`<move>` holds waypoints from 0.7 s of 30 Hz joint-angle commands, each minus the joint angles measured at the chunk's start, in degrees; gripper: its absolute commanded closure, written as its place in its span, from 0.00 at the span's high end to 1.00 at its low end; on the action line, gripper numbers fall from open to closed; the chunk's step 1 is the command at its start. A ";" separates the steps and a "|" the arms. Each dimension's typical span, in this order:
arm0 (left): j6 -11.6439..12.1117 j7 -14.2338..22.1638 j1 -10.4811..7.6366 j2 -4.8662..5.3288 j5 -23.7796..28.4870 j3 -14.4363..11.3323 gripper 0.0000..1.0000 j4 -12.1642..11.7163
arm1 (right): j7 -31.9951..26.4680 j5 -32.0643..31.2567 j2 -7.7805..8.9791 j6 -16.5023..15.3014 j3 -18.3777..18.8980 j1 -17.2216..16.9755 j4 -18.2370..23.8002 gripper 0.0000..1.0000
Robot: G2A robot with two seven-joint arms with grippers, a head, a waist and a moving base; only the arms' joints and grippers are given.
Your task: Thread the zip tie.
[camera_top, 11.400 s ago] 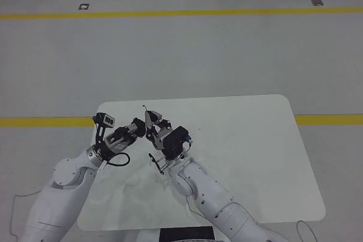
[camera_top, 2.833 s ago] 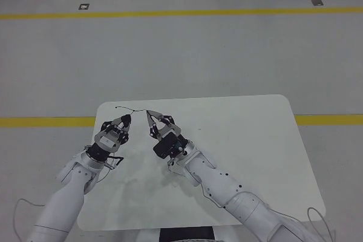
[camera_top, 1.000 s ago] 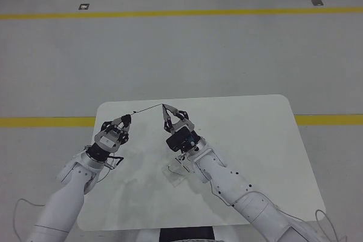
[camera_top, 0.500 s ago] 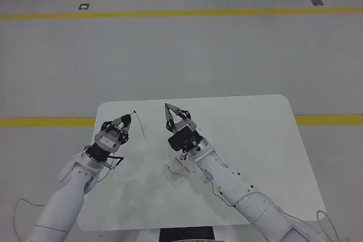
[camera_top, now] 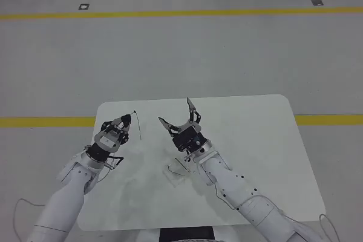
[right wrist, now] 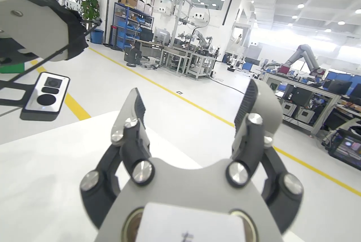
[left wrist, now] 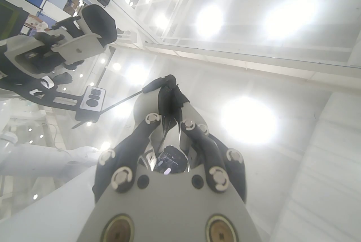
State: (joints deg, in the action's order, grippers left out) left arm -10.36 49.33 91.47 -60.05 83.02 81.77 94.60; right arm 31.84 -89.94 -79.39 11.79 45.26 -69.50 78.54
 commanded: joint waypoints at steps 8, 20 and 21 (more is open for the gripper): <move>-0.94 -0.47 -0.26 -0.11 0.54 -0.46 0.00 0.61 | -0.81 0.59 0.40 -0.58 2.46 -1.39 0.77 1.00; -8.88 4.87 -0.88 0.29 -3.09 -0.66 0.00 0.80 | -1.14 5.80 3.99 -17.14 15.23 -9.62 7.75 1.00; -9.12 5.11 -0.98 0.30 -3.41 -0.81 0.00 0.84 | -1.37 5.80 4.19 -17.86 15.90 -10.15 8.32 1.00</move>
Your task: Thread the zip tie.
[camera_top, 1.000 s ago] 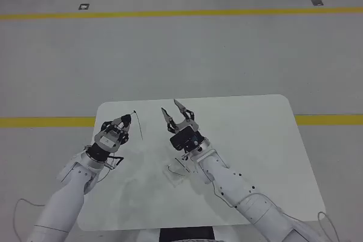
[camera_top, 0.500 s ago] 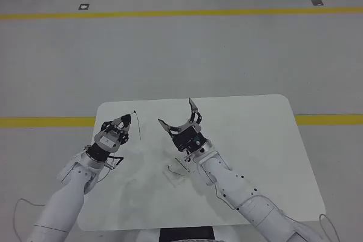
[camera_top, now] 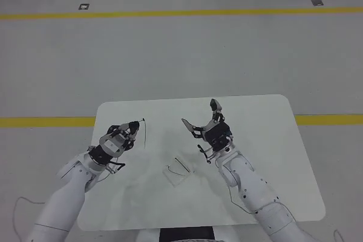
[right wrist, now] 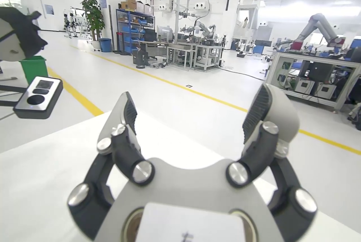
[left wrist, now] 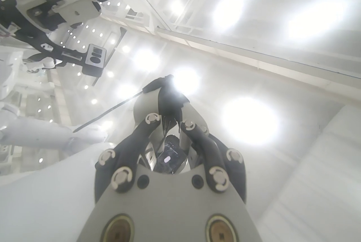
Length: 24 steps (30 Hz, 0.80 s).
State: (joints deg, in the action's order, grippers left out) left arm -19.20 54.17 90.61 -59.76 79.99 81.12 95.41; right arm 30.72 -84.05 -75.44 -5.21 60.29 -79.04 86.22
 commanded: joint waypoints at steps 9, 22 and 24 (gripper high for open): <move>-0.28 1.15 -0.29 0.45 -0.06 -2.33 0.00 0.14 | -0.63 1.93 0.79 -3.71 3.20 -3.06 3.72 1.00; -0.28 2.02 0.18 0.94 -1.09 -4.36 0.00 1.09 | -0.63 1.93 0.79 -3.71 3.20 -3.06 3.72 1.00; -0.28 2.02 0.18 0.94 -1.09 -4.36 0.00 1.09 | -0.63 1.93 0.79 -3.71 3.20 -3.06 3.72 1.00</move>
